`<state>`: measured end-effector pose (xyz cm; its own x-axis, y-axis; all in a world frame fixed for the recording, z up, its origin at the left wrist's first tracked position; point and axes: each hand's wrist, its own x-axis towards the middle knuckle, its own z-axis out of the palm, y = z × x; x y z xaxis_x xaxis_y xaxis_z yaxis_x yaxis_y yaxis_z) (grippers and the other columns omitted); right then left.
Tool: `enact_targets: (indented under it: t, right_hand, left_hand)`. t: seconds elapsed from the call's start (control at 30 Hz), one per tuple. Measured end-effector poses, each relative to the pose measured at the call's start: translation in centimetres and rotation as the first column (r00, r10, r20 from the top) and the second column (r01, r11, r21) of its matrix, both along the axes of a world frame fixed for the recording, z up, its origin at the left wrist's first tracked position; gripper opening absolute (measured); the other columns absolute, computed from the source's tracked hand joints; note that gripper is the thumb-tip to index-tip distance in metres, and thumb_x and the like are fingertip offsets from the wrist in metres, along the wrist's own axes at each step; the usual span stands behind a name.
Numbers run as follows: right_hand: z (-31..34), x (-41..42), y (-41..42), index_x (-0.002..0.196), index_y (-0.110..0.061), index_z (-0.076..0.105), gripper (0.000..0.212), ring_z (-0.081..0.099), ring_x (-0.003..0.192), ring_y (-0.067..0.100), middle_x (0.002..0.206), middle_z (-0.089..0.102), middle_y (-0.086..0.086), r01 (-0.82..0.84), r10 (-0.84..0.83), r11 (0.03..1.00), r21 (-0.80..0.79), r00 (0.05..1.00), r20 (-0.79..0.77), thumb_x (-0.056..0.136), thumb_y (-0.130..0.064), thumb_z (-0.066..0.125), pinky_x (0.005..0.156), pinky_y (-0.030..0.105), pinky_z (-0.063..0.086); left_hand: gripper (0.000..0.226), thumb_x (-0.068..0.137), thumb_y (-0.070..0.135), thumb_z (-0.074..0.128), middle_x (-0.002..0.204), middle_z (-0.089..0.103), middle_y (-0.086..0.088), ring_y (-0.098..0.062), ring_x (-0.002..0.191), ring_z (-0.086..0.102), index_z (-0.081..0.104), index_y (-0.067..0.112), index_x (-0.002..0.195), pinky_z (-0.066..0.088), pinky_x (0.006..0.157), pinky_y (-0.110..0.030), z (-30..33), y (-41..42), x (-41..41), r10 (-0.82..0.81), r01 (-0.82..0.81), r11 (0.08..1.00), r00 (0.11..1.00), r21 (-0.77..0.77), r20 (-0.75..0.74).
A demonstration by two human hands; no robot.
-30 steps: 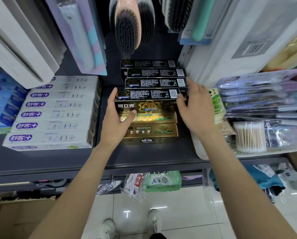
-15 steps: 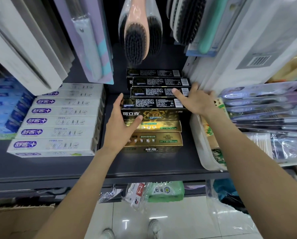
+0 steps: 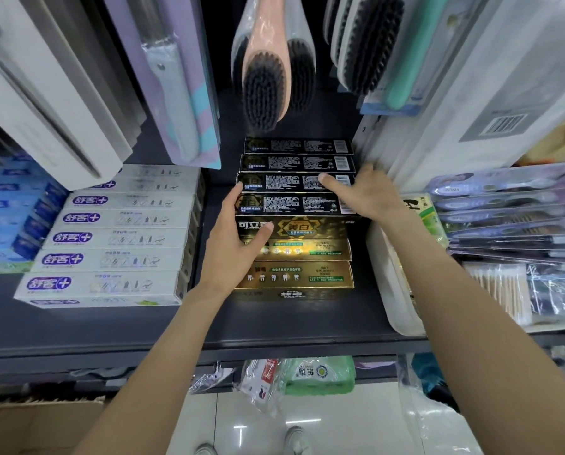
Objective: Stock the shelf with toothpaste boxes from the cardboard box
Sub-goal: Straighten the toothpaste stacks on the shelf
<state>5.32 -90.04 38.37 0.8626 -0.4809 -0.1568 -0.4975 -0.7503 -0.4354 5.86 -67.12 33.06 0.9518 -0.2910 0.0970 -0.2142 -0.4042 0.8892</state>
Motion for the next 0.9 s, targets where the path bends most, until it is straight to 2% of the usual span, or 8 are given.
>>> enact_targets:
  t: [0.07, 0.17, 0.27, 0.37, 0.6, 0.73, 0.8, 0.9]
  right_hand:
    - [0.1, 0.4, 0.1, 0.138, 0.001, 0.035, 0.092, 0.041, 0.130, 0.037, 0.138, 0.042, 0.024, 0.006, -0.005, 0.999, 0.034, 1.000, -0.014, 0.083, -0.072, 0.040, 0.105, 0.041, 0.034]
    - [-0.1, 1.2, -0.1, 0.134, -0.006, 0.044, 0.087, 0.048, 0.124, 0.034, 0.133, 0.052, 0.017, 0.010, -0.007, 0.996, 0.086, 0.999, -0.039, 0.082, -0.075, 0.037, 0.100, 0.039, 0.038]
    - [-0.3, 1.6, -0.1, 0.133, -0.010, 0.047, 0.086, 0.050, 0.122, 0.033, 0.131, 0.054, 0.014, -0.003, 0.005, 0.997, 0.083, 1.000, -0.031, 0.079, -0.078, 0.039, 0.100, 0.038, 0.040]
    - [-0.5, 1.8, 0.2, 0.132, -0.006, 0.046, 0.081, 0.049, 0.123, 0.034, 0.131, 0.053, 0.015, 0.026, -0.026, 0.992, 0.125, 1.000, -0.001, 0.082, -0.071, 0.046, 0.101, 0.037, 0.040]
    - [-0.8, 1.9, 0.3, 0.128, -0.004, 0.046, 0.073, 0.052, 0.120, 0.032, 0.128, 0.055, 0.014, 0.055, -0.076, 0.976, 0.211, 0.993, 0.091, 0.083, -0.060, 0.057, 0.096, 0.033, 0.040]
    - [-1.2, 2.1, 0.1, 0.132, -0.006, 0.042, 0.074, 0.052, 0.120, 0.029, 0.130, 0.056, 0.010, 0.057, -0.098, 0.958, 0.281, 0.986, 0.132, 0.082, -0.057, 0.061, 0.096, 0.031, 0.040]
    - [-1.4, 2.2, 0.1, 0.135, -0.006, 0.038, 0.076, 0.050, 0.122, 0.029, 0.133, 0.054, 0.010, 0.050, -0.102, 0.946, 0.321, 0.984, 0.147, 0.083, -0.056, 0.061, 0.097, 0.031, 0.039]
    - [-1.7, 2.6, 0.0, 0.139, -0.009, 0.032, 0.079, 0.048, 0.125, 0.028, 0.137, 0.050, 0.009, 0.052, -0.125, 0.915, 0.400, 0.979, 0.160, 0.084, -0.059, 0.057, 0.104, 0.035, 0.038]
  left_hand:
    - [0.074, 0.086, 0.031, 0.066, 0.143, 0.045, 0.010, -0.008, 0.132, 0.041, 0.022, 0.033, 0.145, 0.036, 0.110, -0.041, 0.0, -0.2, 0.1, 0.004, -0.004, 1.000, 1.000, -0.012, -0.001]
    - [0.072, 0.087, 0.030, 0.066, 0.143, 0.044, 0.010, -0.007, 0.131, 0.041, 0.023, 0.032, 0.145, 0.037, 0.109, -0.037, -0.1, -0.3, 0.0, 0.009, -0.009, 1.000, 1.000, -0.016, 0.011]
    - [0.072, 0.087, 0.029, 0.065, 0.144, 0.043, 0.010, -0.007, 0.131, 0.040, 0.023, 0.031, 0.146, 0.037, 0.108, -0.033, -0.1, -0.3, 0.0, 0.006, -0.006, 1.000, 1.000, -0.017, 0.022]
    - [0.072, 0.087, 0.029, 0.065, 0.144, 0.043, 0.010, -0.007, 0.131, 0.040, 0.022, 0.031, 0.146, 0.037, 0.105, -0.029, 0.0, -0.4, -0.1, 0.007, -0.006, 1.000, 1.000, -0.015, 0.030]
    - [0.072, 0.087, 0.032, 0.065, 0.145, 0.043, 0.010, -0.009, 0.132, 0.041, 0.022, 0.033, 0.145, 0.039, 0.107, -0.038, -0.2, -0.4, -0.1, 0.017, -0.016, 1.000, 0.999, -0.016, 0.040]
    - [0.072, 0.087, 0.032, 0.065, 0.145, 0.042, 0.011, -0.008, 0.132, 0.041, 0.022, 0.034, 0.145, 0.039, 0.107, -0.036, -0.5, -0.4, 0.0, 0.016, -0.015, 0.999, 0.998, -0.030, 0.054]
    - [0.072, 0.087, 0.031, 0.065, 0.143, 0.043, 0.013, -0.003, 0.131, 0.041, 0.023, 0.034, 0.145, 0.038, 0.107, -0.033, -0.5, -0.4, 0.1, 0.006, -0.004, 0.999, 0.999, -0.049, 0.046]
    - [0.077, 0.084, 0.029, 0.069, 0.131, 0.045, 0.029, 0.013, 0.122, 0.042, 0.023, 0.034, 0.146, 0.035, 0.104, -0.020, -0.3, -0.1, 0.5, -0.025, 0.016, 0.983, 0.999, -0.183, -0.047]
